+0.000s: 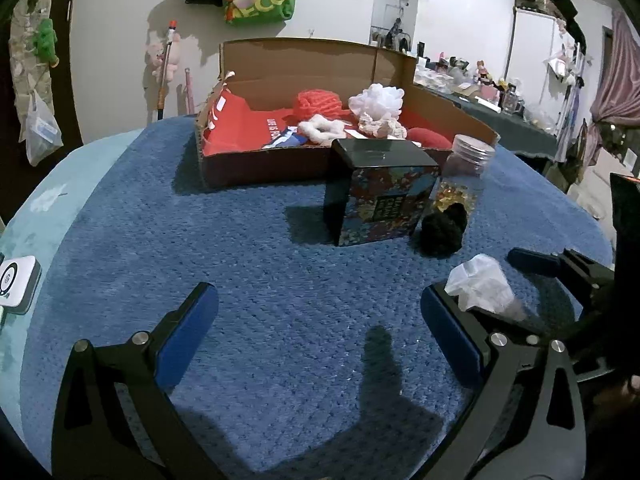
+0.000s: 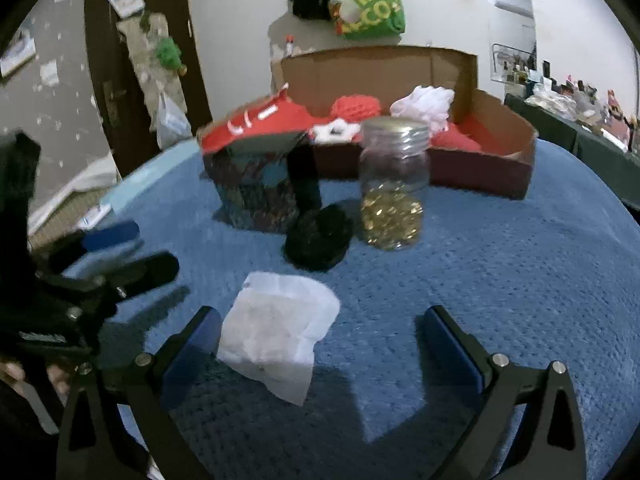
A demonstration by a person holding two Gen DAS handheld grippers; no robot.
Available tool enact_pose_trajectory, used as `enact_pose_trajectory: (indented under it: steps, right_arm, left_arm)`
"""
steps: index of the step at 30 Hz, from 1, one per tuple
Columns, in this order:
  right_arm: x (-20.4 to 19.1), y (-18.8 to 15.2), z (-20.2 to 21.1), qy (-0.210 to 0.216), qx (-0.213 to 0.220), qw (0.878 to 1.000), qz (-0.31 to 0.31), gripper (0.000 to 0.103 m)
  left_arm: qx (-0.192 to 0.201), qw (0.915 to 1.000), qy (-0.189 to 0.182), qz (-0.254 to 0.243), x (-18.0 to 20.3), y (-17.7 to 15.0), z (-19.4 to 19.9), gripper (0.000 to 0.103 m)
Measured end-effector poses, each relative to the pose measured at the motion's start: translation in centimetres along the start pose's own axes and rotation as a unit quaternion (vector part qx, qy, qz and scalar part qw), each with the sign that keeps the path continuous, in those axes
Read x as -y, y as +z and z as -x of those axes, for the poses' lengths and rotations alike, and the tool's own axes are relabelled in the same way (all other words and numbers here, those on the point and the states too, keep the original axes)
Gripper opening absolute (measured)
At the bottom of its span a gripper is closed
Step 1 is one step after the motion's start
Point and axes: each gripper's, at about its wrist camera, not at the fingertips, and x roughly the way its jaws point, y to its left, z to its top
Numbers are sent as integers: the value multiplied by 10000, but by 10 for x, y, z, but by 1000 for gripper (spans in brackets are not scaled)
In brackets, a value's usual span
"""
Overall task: Organize soft objects
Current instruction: 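Move the left tool to the black fuzzy scrunchie while the right tool approaches the white tissue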
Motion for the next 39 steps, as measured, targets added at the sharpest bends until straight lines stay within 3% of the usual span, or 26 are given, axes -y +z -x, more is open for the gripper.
enact_pose_trajectory:
  steps: [5, 10, 15, 21, 25, 30, 32, 35, 39]
  right_arm:
    - [0, 0, 0, -371, -19, 9992, 114, 103]
    - [35, 0, 14, -921, 95, 9957, -100, 103]
    - [60, -1, 30, -377, 229, 9987, -270, 103]
    - [44, -4, 33, 413, 201, 9984, 328, 103]
    - [24, -3, 22, 378, 43, 9970, 675, 102]
    - [12, -4, 4, 2, -165, 9957, 908, 96]
    - [18, -3, 6, -70, -143, 9966, 812, 96]
    - [37, 2, 10, -574, -55, 9965, 599, 96]
    - [64, 7, 15, -383, -104, 9987, 327, 96]
  left_arm:
    - [-53, 10000, -73, -9, 2, 2, -3, 103]
    - [-164, 9993, -334, -85, 14, 7, -9, 103]
    - [-213, 9971, -680, -279, 32, 16, -16, 103]
    - [-226, 9961, -777, -350, 41, 26, -20, 103]
    - [-250, 9966, -740, -271, 37, 26, -20, 103]
    - [-369, 9968, -683, -190, 27, 22, -20, 103]
    - [-397, 9967, -680, -195, 26, 20, -20, 103]
    - [-430, 9959, -766, -230, 30, 20, -21, 103]
    - [-453, 9942, -925, -326, 42, 20, -24, 103]
